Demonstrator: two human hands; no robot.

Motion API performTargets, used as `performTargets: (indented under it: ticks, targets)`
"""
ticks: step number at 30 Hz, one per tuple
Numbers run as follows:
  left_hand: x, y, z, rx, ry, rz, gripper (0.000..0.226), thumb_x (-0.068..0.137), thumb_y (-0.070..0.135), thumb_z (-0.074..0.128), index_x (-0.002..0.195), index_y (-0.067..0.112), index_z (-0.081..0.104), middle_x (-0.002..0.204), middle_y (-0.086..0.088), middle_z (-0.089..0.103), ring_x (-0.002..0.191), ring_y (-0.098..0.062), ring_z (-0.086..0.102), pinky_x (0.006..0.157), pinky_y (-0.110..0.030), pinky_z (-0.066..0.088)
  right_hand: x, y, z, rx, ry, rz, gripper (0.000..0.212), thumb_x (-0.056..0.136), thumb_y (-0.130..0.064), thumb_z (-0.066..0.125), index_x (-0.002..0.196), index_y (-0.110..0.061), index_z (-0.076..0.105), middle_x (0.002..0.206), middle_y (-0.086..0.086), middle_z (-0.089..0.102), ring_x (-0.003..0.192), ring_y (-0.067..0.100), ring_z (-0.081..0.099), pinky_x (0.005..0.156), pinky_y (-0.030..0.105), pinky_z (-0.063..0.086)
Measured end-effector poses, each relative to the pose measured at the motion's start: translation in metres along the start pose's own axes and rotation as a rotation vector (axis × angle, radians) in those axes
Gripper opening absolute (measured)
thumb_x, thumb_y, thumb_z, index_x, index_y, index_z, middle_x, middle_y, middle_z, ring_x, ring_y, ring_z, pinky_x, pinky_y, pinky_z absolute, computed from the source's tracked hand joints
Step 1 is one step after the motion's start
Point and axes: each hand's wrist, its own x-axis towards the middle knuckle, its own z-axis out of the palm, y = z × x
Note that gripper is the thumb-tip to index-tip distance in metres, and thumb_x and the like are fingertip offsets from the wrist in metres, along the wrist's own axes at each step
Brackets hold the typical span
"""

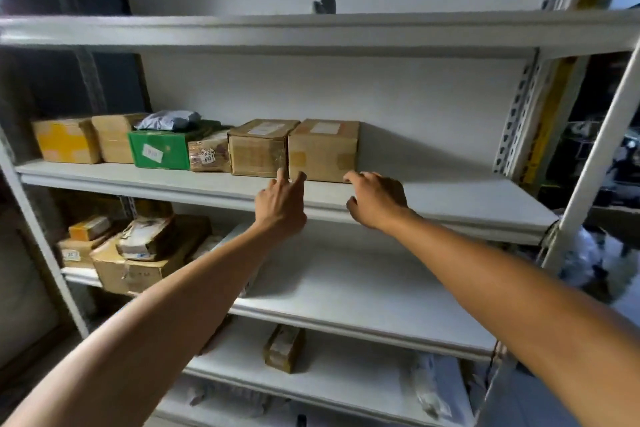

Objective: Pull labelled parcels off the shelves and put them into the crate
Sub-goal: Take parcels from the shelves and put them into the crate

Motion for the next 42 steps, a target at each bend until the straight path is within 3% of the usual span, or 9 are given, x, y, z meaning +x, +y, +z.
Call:
performTargets:
  ticks: [11, 16, 21, 26, 29, 32, 34, 38, 42]
  targets:
    - [0.140, -0.056, 0.029, -0.244, -0.092, -0.031, 0.095, 0.079, 0.010, 0.063, 0.155, 0.039, 0.014, 0.143, -0.013, 0.030, 0.116, -0.035, 0.050, 0.085, -0.049, 0.057, 0.132, 0.018, 0.037, 0.214, -0.103, 0.315, 0.105, 0.090, -0.026, 0.065, 0.155, -0.047, -0.015, 0.132, 0.015, 0.051, 0.102, 0.032, 0.059, 0.078, 0.038, 0.051]
    - [0.174, -0.058, 0.056, -0.482, -0.193, 0.016, 0.105, 0.082, 0.013, 0.066, 0.160, 0.038, 0.000, 0.165, -0.001, 0.013, 0.138, -0.037, 0.038, 0.098, -0.049, 0.053, 0.158, 0.032, 0.058, 0.413, -0.135, 0.353, 0.091, 0.087, -0.024, 0.067, 0.156, -0.038, 0.010, 0.138, 0.014, 0.054, 0.108, 0.032, 0.061, 0.089, 0.042, 0.054]
    - [0.182, -0.040, 0.071, -0.812, -0.085, -0.163, 0.099, 0.072, 0.040, 0.067, 0.158, 0.037, 0.017, 0.146, -0.007, 0.028, 0.127, -0.037, 0.042, 0.106, -0.053, 0.046, 0.170, 0.044, 0.059, 0.646, -0.035, 0.350, 0.064, 0.084, -0.034, 0.076, 0.136, -0.030, 0.039, 0.127, 0.002, 0.053, 0.102, 0.020, 0.053, 0.080, 0.028, 0.044]
    - [0.184, -0.040, 0.051, -0.859, 0.137, -0.345, 0.071, 0.082, 0.075, 0.045, 0.125, 0.022, 0.066, 0.113, -0.013, 0.063, 0.101, -0.034, 0.063, 0.088, -0.046, 0.056, 0.165, 0.072, 0.043, 0.735, 0.228, 0.366, 0.041, 0.080, -0.062, 0.072, 0.106, -0.033, 0.058, 0.101, -0.008, 0.068, 0.086, 0.018, 0.070, 0.080, 0.036, 0.059]
    - [0.182, -0.047, 0.044, -1.047, 0.078, -0.504, 0.071, 0.087, 0.078, 0.047, 0.104, 0.013, 0.068, 0.096, -0.010, 0.068, 0.084, -0.025, 0.065, 0.072, -0.034, 0.056, 0.156, 0.096, 0.026, 0.892, 0.301, 0.448, 0.044, 0.083, -0.063, 0.069, 0.104, -0.024, 0.063, 0.084, 0.003, 0.072, 0.060, 0.018, 0.071, 0.063, 0.037, 0.063]
    - [0.180, -0.043, 0.037, -1.231, -0.094, -0.523, 0.066, 0.093, 0.061, 0.055, 0.123, 0.002, 0.059, 0.095, -0.009, 0.063, 0.080, -0.021, 0.060, 0.061, -0.030, 0.047, 0.149, 0.110, 0.022, 0.888, 0.112, 0.505, 0.052, 0.076, -0.071, 0.069, 0.082, -0.019, 0.063, 0.073, 0.002, 0.061, 0.059, 0.016, 0.061, 0.062, 0.032, 0.051]
    - [0.172, -0.029, 0.032, -1.281, -0.161, -0.485, 0.061, 0.093, 0.051, 0.062, 0.127, 0.001, 0.056, 0.096, -0.008, 0.063, 0.080, -0.020, 0.059, 0.061, -0.030, 0.045, 0.144, 0.111, 0.022, 0.988, -0.081, 0.509, 0.067, 0.071, -0.069, 0.073, 0.097, -0.008, 0.070, 0.084, 0.004, 0.065, 0.075, 0.018, 0.061, 0.069, 0.032, 0.045]
    - [0.156, -0.014, 0.014, -1.307, -0.482, -0.553, 0.055, 0.090, 0.062, 0.058, 0.122, 0.018, 0.052, 0.103, -0.008, 0.057, 0.091, -0.026, 0.056, 0.078, -0.038, 0.046, 0.128, 0.107, 0.014, 1.153, -0.365, 0.522, 0.057, 0.077, -0.065, 0.074, 0.124, -0.034, 0.061, 0.119, 0.006, 0.067, 0.107, 0.029, 0.065, 0.081, 0.042, 0.058]
    - [0.149, -0.019, 0.009, -1.279, -0.449, -0.533, 0.043, 0.089, 0.054, 0.061, 0.115, 0.019, 0.059, 0.113, -0.011, 0.062, 0.096, -0.028, 0.061, 0.085, -0.041, 0.049, 0.124, 0.103, 0.013, 1.252, -0.258, 0.455, 0.070, 0.071, -0.065, 0.079, 0.130, -0.035, 0.057, 0.118, 0.007, 0.071, 0.103, 0.034, 0.070, 0.072, 0.045, 0.060]
